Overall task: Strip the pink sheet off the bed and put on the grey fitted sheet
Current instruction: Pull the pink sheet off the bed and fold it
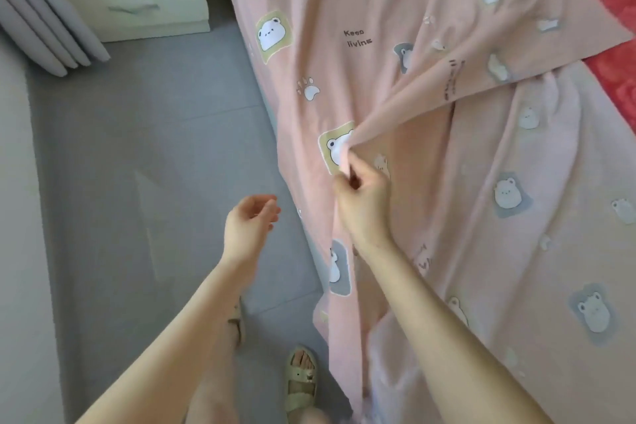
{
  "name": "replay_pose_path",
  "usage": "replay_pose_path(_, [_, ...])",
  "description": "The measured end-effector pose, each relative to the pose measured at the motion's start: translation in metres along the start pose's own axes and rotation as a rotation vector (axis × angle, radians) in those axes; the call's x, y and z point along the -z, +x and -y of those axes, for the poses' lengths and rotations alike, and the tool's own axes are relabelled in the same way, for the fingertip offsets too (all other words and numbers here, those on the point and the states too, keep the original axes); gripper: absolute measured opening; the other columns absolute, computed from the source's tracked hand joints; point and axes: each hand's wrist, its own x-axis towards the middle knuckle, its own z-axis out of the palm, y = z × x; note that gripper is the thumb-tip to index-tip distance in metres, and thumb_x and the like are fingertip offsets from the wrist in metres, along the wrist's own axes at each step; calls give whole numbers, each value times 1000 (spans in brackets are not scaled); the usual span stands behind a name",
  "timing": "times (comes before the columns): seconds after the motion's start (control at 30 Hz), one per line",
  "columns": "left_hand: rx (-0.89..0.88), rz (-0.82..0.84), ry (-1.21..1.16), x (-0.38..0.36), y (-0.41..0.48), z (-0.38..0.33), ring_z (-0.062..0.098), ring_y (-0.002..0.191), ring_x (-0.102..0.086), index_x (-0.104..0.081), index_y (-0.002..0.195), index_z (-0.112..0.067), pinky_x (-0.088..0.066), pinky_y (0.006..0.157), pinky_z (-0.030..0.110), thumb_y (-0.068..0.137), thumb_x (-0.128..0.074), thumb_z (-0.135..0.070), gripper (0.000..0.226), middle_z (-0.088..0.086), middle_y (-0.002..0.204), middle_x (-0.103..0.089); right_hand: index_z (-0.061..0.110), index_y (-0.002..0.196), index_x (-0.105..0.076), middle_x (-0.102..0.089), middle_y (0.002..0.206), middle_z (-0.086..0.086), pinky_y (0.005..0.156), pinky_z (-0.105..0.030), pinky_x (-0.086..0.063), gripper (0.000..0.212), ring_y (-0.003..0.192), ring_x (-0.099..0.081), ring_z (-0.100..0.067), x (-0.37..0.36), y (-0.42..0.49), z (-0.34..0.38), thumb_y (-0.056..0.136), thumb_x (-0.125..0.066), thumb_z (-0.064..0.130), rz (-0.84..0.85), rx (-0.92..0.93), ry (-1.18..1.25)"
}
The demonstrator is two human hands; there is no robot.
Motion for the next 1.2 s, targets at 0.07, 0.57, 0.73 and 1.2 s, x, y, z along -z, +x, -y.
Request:
replay_pose_path(0.07, [6,-76,-47,19,30,-26,10,70,-58,-63,96,-13,-47,69,21,92,-52,-9,12,0,79,-63,10,75,-57,-32,61,-3,57,-30,-27,11,62,-28,-20,-57,6,15,80,-49,4,199,2,-177])
replay_pose_path(0.57, [61,37,286,50,196,-103,21,78,-58,-64,95,-16,-50,80,36,88,-54,-8,14,5,85,-63,-2,92,-63,-58,76,-9,67,-35,-51,24,66,-55,-23,6,153,-90,89,-53,19,-193,-888,-24])
replay_pose_path(0.73, [97,92,333,9,253,-131,20,76,-60,-63,96,-17,-51,84,40,91,-54,-17,10,5,87,-64,-1,97,-59,-61,113,-26,70,-29,-56,25,80,-59,-19,20,227,-113,95,-57,24,-351,-1045,289])
replay_pose_path(1.2, [69,462,114,-98,371,-288,12,78,-64,-66,96,-20,-52,68,21,90,-62,-33,15,-1,87,-67,21,60,-35,-32,56,8,56,-31,-26,36,60,-34,-17,-108,369,37,83,-47,-4,16,-190,-251])
